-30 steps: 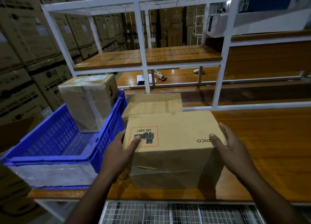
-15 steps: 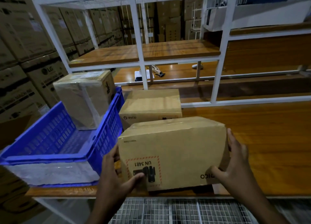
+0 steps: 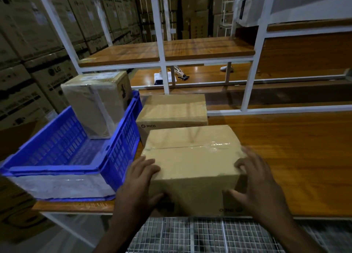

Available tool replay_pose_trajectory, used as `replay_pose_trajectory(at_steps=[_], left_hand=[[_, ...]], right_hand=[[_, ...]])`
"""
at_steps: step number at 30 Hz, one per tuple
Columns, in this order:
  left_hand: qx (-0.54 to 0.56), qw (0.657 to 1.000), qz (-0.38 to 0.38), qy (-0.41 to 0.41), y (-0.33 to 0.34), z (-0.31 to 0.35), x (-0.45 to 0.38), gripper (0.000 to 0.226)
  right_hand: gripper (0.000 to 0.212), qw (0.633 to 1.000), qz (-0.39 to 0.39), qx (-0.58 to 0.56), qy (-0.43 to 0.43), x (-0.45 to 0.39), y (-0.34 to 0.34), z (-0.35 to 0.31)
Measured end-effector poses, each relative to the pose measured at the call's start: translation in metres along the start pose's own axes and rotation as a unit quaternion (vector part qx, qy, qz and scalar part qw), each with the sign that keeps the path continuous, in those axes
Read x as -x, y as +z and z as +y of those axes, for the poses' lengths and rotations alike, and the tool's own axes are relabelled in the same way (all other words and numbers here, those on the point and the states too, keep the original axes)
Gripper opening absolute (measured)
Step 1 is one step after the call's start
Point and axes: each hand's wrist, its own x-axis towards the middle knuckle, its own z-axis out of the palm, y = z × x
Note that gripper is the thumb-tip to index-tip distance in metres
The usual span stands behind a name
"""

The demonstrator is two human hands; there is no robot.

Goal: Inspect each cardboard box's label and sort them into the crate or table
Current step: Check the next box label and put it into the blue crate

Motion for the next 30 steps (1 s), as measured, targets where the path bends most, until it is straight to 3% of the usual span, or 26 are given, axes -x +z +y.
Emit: replay_pose_trajectory(at_steps=[5,20,22,25,27,30], left_hand=[[0.001,0.999,-0.047,0.027,0.025,-0.010,0.011,0.093],[0.006,1.000,-0.010,0.026,0.026,-0.010,0.005,0.082],[0.022,1.000,0.005,0.011,0.024,-0.011,0.004,0.071],[0.110,0.990,0.032,-0.083,0.018,-0.008,0.001,0.086],[0.165,0.973,0.039,-0.154,0.016,-0.005,0.001,0.094],[0.230,0.949,0.035,-0.213,0.018,-0.002,0.002,0.091]], right_hand=[[0.084,0.997,-0.037,0.049,-0.057,0.006,0.022,0.013],[0.085,0.997,-0.007,0.045,-0.062,0.007,0.032,0.013],[0.093,1.000,0.019,-0.014,-0.018,0.011,0.033,0.019],[0.112,0.968,0.050,-0.187,0.161,0.018,0.036,0.029],[0.098,0.930,0.026,-0.294,0.217,0.020,0.042,0.033],[0.066,0.920,0.019,-0.340,0.194,0.022,0.043,0.029]])
